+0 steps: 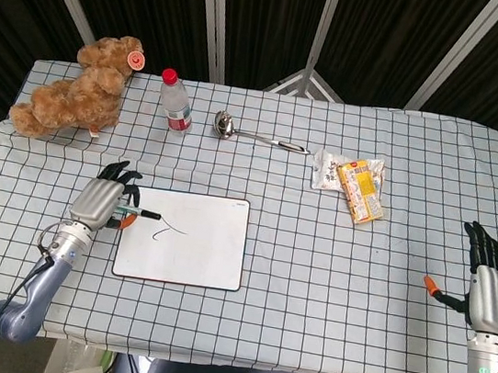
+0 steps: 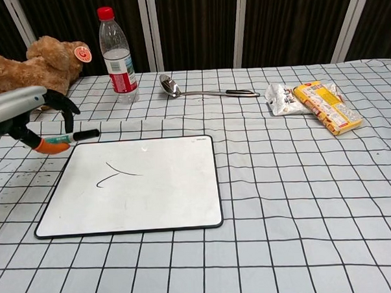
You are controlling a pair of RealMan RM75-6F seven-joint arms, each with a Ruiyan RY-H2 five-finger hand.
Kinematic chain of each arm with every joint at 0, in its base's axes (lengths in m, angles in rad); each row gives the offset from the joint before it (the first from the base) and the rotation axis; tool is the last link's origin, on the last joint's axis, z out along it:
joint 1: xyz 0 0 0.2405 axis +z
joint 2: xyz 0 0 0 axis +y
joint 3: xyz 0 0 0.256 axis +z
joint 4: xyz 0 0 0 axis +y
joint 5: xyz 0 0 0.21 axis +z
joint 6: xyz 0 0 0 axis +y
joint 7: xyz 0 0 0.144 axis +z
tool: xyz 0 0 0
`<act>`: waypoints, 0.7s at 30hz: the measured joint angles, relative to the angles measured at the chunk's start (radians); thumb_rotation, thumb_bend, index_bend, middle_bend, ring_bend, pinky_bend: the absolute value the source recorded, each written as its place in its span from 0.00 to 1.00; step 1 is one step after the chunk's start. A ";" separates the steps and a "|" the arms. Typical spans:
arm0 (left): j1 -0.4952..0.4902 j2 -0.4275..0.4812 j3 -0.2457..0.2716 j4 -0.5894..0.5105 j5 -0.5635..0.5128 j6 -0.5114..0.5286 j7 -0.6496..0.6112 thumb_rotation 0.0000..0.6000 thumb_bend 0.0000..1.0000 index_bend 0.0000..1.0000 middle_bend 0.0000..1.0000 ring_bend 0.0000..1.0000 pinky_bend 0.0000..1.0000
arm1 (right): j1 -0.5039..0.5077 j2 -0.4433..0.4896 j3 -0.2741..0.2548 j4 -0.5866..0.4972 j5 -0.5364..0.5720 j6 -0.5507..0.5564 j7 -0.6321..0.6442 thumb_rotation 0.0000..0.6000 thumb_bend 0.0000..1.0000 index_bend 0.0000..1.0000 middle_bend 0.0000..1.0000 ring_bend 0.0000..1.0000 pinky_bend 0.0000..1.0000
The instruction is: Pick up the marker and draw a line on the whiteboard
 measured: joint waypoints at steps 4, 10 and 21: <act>-0.002 -0.040 0.012 0.047 -0.040 0.011 0.061 1.00 0.35 0.75 0.18 0.01 0.05 | 0.001 0.000 0.001 0.001 0.000 -0.002 0.002 1.00 0.21 0.00 0.00 0.00 0.00; 0.001 -0.090 0.016 0.094 -0.080 0.027 0.095 1.00 0.28 0.65 0.11 0.00 0.03 | 0.001 0.001 0.000 0.001 -0.002 -0.002 0.003 1.00 0.21 0.00 0.00 0.00 0.00; 0.019 -0.095 0.003 0.076 -0.086 0.041 0.038 1.00 0.15 0.23 0.00 0.00 0.00 | 0.000 0.002 0.000 0.000 0.000 -0.004 0.006 1.00 0.21 0.00 0.00 0.00 0.00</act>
